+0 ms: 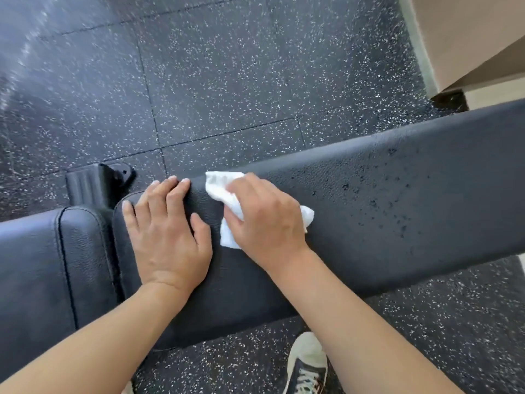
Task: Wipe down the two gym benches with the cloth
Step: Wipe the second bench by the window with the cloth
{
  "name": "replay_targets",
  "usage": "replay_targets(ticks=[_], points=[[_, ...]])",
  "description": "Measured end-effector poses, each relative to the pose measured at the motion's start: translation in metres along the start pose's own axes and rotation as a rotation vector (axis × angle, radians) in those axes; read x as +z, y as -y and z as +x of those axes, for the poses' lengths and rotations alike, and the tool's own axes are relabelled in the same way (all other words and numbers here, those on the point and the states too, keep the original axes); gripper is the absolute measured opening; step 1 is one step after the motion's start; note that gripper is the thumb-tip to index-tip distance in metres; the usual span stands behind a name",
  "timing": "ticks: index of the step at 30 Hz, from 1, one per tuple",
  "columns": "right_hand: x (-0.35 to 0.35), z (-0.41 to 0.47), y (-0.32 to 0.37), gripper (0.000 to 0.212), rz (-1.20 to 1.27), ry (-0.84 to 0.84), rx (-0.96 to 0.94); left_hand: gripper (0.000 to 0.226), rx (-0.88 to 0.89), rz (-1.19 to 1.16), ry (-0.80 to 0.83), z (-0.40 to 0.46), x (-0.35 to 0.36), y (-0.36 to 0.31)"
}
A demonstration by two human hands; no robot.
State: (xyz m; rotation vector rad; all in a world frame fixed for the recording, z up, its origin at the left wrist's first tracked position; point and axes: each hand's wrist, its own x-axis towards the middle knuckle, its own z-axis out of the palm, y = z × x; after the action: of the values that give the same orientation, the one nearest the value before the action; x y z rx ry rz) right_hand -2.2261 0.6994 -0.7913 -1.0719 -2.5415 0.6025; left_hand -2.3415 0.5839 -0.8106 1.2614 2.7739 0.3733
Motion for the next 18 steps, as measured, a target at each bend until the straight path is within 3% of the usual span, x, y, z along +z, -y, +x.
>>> replay_targets(ticks=[6, 9, 14, 18], points=[[0.015, 0.07, 0.009, 0.011, -0.058, 0.113, -0.122, 0.058, 0.02, 0.03, -0.008, 0.001, -0.002, -0.001], [-0.009, 0.055, -0.024, 0.012, -0.037, 0.04, -0.136, 0.058, 0.011, 0.023, -0.003, 0.001, -0.004, -0.003], [-0.056, 0.016, -0.112, 0.015, -0.134, -0.15, 0.202, 0.057, 0.017, 0.01, -0.004, 0.0, -0.001, 0.0], [-0.047, 0.011, -0.093, 0.017, -0.12, -0.218, 0.438, 0.057, 0.017, -0.004, -0.004, 0.001, -0.001, 0.001]])
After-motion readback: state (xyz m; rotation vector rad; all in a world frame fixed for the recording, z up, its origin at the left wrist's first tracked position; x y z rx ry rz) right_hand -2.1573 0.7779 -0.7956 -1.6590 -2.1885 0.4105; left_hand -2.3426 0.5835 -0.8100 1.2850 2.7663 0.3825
